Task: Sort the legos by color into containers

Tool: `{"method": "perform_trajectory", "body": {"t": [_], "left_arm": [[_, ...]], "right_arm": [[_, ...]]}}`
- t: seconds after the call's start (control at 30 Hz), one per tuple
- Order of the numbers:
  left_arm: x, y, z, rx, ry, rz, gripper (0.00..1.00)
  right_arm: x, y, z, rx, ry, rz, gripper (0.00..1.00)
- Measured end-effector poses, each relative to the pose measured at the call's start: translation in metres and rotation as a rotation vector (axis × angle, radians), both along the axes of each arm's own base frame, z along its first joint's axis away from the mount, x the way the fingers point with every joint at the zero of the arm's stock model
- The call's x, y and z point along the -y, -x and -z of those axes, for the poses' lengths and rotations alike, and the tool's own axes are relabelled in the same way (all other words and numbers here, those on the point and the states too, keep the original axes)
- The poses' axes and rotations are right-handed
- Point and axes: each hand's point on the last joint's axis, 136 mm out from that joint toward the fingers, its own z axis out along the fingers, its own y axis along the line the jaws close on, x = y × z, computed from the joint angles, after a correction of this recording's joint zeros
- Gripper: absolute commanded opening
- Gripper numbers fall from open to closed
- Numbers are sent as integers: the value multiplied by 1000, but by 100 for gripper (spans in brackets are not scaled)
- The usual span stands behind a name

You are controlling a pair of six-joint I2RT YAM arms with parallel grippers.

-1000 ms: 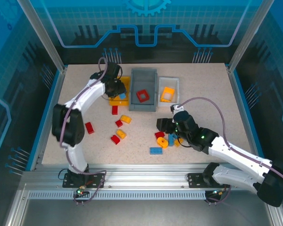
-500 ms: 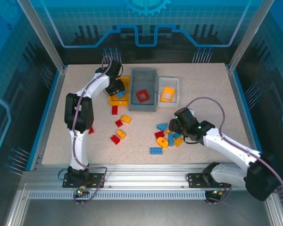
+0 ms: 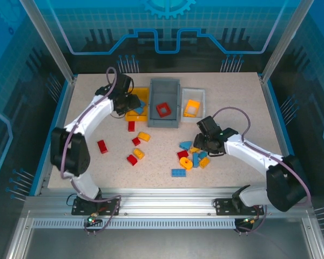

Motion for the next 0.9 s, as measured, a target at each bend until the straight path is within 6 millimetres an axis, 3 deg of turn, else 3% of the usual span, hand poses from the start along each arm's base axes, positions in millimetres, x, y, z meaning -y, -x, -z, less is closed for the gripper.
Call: {"method": "perform_trajectory", "body": {"t": [0.23,0.37,0.5,0.7,0.9], "left_arm": [[73,75,-21,114,41,227,61],[96,115,-23,159,61,328,60],[108,140,-23,174,73,373,59],[116,165,-25,204,89,399,60],[87,187,-19,193,92,302,61]], "right_arm": [[-9,-5,29,-118,-87,137,45],[-13,-7,33,-136,-117,193,41],[-16,-9,36,-151,-142,238,33],[-20,-16,35,-138,-176,287,7],[-7,-25,17,-57,-106,293,0]]}}
